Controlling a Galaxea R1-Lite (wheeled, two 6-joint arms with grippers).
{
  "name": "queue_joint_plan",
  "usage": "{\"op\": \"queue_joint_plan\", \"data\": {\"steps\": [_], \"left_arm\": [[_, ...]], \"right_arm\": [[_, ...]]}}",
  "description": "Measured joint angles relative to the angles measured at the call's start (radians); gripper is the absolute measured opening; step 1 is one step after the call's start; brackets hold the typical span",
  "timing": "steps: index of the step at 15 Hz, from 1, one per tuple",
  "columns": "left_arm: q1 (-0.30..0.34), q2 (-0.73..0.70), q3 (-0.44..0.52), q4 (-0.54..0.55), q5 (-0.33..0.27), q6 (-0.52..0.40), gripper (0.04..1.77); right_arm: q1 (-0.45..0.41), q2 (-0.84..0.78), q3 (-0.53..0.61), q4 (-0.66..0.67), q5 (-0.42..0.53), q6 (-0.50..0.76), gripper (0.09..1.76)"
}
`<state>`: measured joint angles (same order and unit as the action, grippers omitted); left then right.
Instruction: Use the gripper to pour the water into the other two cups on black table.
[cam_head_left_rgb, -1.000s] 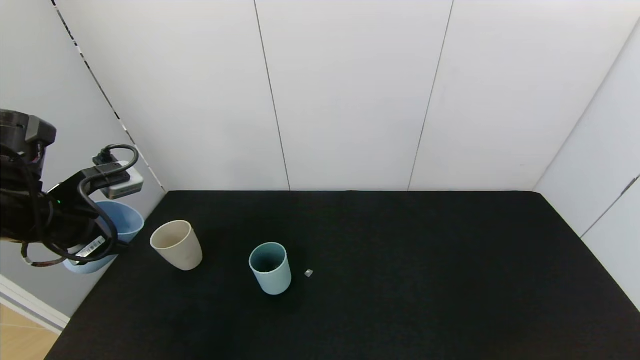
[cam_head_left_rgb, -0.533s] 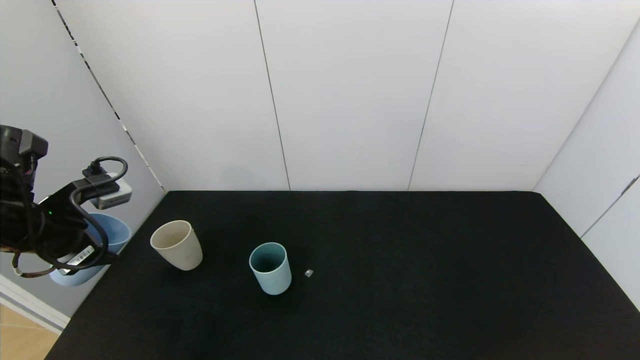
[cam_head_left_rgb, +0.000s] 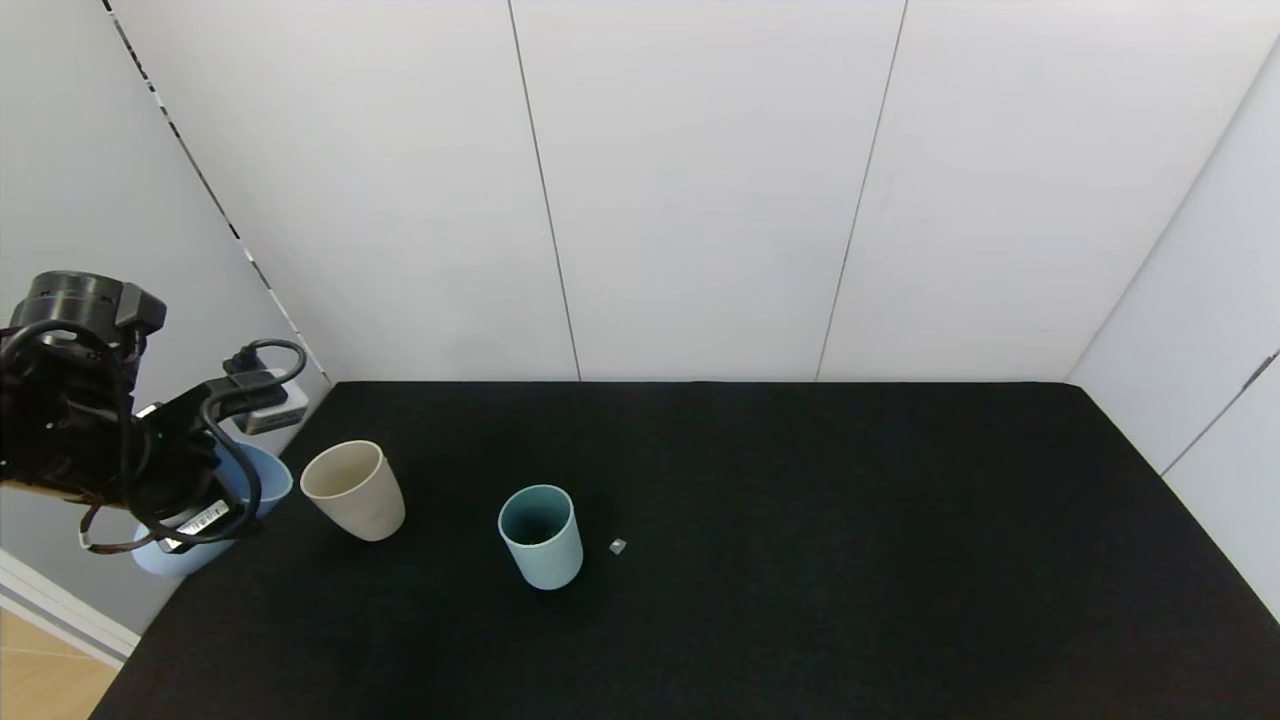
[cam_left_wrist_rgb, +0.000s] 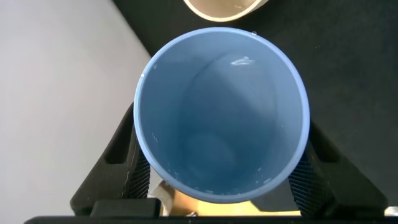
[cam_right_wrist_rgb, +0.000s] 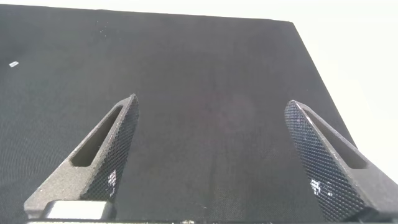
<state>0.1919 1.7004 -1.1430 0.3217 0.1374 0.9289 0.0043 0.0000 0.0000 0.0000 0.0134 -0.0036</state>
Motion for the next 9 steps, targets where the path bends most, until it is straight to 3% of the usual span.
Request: {"op": "queue_joint_plan", "data": {"steps": [9], "left_arm": [[-0.027, 0.106, -0.101, 0.001, 0.092, 0.037, 1.23]], "right_arm": [[0.0, 0.0, 0.0, 0.0, 0.0, 0.0, 1.71]]}}
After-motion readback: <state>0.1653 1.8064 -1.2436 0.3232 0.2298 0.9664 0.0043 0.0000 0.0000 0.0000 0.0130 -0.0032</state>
